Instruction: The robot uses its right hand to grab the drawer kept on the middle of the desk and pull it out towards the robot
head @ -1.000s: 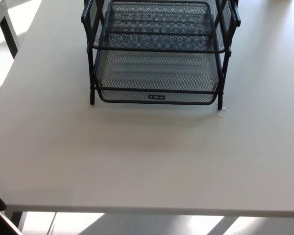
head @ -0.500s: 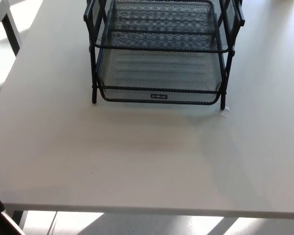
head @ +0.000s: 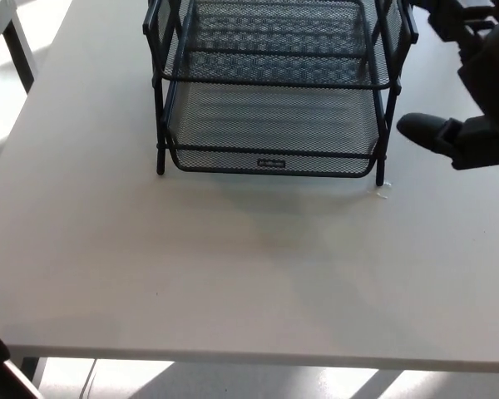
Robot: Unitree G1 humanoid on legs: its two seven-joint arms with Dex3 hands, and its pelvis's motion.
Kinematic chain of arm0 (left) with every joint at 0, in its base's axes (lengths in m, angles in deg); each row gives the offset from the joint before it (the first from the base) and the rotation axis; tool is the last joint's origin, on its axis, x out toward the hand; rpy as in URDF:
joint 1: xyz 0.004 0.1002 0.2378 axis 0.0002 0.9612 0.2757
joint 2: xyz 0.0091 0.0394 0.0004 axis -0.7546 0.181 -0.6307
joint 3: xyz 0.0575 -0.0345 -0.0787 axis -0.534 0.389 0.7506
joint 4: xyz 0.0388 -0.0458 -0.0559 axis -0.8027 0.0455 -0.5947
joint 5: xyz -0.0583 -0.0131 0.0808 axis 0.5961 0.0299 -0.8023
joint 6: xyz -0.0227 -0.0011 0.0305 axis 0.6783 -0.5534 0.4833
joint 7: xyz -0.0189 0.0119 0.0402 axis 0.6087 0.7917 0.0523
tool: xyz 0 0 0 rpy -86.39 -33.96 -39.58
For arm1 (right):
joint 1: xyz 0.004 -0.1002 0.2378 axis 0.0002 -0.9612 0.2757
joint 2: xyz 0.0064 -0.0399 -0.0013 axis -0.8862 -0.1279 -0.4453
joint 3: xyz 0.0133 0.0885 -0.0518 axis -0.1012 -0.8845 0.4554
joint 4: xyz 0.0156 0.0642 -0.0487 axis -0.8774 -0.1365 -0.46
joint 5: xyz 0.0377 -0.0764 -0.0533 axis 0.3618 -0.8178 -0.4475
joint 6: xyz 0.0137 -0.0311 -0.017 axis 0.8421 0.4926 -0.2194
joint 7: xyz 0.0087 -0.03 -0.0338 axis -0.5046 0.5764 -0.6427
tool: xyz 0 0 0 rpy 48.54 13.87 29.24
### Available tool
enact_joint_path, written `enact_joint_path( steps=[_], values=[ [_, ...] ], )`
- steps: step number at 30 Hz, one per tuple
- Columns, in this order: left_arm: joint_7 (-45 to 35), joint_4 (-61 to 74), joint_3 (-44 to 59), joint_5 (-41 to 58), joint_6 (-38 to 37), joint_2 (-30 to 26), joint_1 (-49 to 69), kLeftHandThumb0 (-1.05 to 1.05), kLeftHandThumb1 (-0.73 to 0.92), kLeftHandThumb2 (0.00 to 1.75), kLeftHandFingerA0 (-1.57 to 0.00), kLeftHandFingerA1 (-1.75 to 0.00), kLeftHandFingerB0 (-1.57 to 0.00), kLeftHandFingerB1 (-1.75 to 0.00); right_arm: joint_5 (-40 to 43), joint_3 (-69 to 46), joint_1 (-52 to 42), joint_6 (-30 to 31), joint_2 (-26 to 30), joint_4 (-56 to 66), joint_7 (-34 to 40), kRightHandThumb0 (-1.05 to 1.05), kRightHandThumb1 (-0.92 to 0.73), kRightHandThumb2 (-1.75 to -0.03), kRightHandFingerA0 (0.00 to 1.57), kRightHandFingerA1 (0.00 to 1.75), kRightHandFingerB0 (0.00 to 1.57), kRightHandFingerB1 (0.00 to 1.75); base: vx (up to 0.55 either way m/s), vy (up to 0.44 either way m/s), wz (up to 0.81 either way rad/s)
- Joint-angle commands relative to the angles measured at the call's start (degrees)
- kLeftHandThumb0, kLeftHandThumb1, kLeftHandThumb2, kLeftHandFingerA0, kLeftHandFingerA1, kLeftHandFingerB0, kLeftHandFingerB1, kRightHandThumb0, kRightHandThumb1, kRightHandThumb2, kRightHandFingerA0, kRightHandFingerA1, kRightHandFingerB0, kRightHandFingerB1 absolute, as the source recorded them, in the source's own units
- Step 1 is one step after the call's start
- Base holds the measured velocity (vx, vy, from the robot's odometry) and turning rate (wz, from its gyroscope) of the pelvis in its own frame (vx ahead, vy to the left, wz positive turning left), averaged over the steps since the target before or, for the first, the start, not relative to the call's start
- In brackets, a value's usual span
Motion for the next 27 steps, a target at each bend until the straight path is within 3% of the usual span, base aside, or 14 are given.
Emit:
enact_joint_path(
  steps=[1, 2, 3, 4, 6, 7, 15, 16, 17, 24, 27],
  values=[
    [-0.81, 0.37, 0.52, -1.23, -0.63, -0.49, -0.14, -0.30, 0.56, 0.56, -0.77, -0.88, -0.80, -0.60, -4.55, 2.10, 1.81, -0.44, -3.02, -0.82, -2.51, -0.40, -0.31, -0.94, 0.02, 0.53, 0.00, 0.50, 0.00, 0.000, 0.00],
    [-1.02, 0.25, 0.42, -1.17, -0.57, -0.57, -0.28, -0.30, 0.56, 0.56, -0.77, -0.87, -0.79, -0.59, -5.28, 2.80, 1.99, -1.33, -3.78, -1.87, -1.30, -0.77, -0.61, -0.59, 0.10, 0.46, 0.16, 0.36, 0.00, 0.000, 0.00],
    [-1.06, -0.07, 0.35, -1.09, -0.80, -0.55, -0.45, -0.30, 0.56, 0.56, -0.78, -0.87, -0.80, -0.59, -6.01, 3.43, 2.27, -1.84, -4.47, -2.74, -0.92, -0.77, -0.61, -0.59, 0.11, 0.46, 0.16, 0.35, 0.00, 0.000, 0.00],
    [-1.00, -0.05, 0.40, -1.11, -0.77, -0.45, -0.47, -0.32, 0.56, 0.57, -0.78, -0.89, -0.80, -0.61, -6.19, 3.96, 2.63, -1.28, -5.27, -3.02, -1.99, -0.40, -0.31, -0.94, 0.01, 0.53, 0.00, 0.50, 0.00, 0.000, 0.00],
    [-1.18, 0.23, 0.52, -0.90, -0.77, -0.42, -0.37, -0.32, 0.57, 0.56, -0.79, -0.89, -0.80, -0.61, -6.98, 4.93, 3.20, -2.46, -6.38, -4.36, -1.39, -0.39, -0.31, -0.94, 0.02, 0.53, 0.00, 0.50, 0.00, 0.000, 0.00],
    [-1.07, 0.30, 0.51, -1.01, -0.79, -0.29, -0.29, -0.31, 0.55, 0.57, -0.80, -0.89, -0.81, -0.61, -7.20, 5.08, 3.21, -2.56, -6.74, -4.56, -1.45, -0.75, -0.58, -0.58, 0.11, 0.43, 0.15, 0.35, 0.00, 0.000, 0.00],
    [-1.46, 1.53, 0.78, -1.05, 0.03, 0.00, 0.06, -0.30, 0.56, 0.56, -0.79, -0.87, -0.80, -0.59, -10.60, 7.21, 4.82, -4.90, -10.72, -10.54, 1.35, -0.72, -0.58, -0.57, 0.16, 0.44, 0.12, 0.35, 0.00, 0.000, 0.00],
    [-1.30, 1.28, 0.78, -1.21, -0.26, 0.01, 0.01, -0.30, 0.55, 0.56, -0.79, -0.87, -0.81, -0.60, -12.73, 8.22, 5.58, -5.83, -11.61, -13.37, 4.85, -0.73, -0.45, -0.83, 0.19, 0.52, 0.11, 0.45, 0.00, 0.000, 0.00],
    [-1.43, 1.94, 0.95, -1.34, 0.27, 0.03, 0.33, -0.30, 0.56, 0.56, -0.78, -0.87, -0.80, -0.59, -14.53, 8.97, 6.29, -7.50, -12.00, -16.67, 8.94, -0.74, -0.44, -0.84, 0.24, 0.54, 0.14, 0.45, 0.00, 0.000, 0.00],
    [-1.45, 2.07, 0.93, -1.61, 0.39, 0.05, 0.44, -0.30, 0.56, 0.56, -0.78, -0.87, -0.80, -0.59, -17.96, 11.53, 9.93, -8.76, -13.36, -28.43, 15.37, -0.72, -0.43, -0.82, 0.16, 0.54, 0.08, 0.44, 0.00, 0.000, 0.00],
    [-1.35, 1.73, 0.84, -1.51, -0.06, 0.11, 0.27, -0.30, 0.55, 0.57, -0.79, -0.90, -0.80, -0.62, -19.75, 12.98, 13.14, -9.40, -14.54, -38.50, 22.53, -0.69, -0.42, -0.80, 0.18, 0.54, 0.10, 0.46, 0.00, 0.000, 0.00]
  ],
)
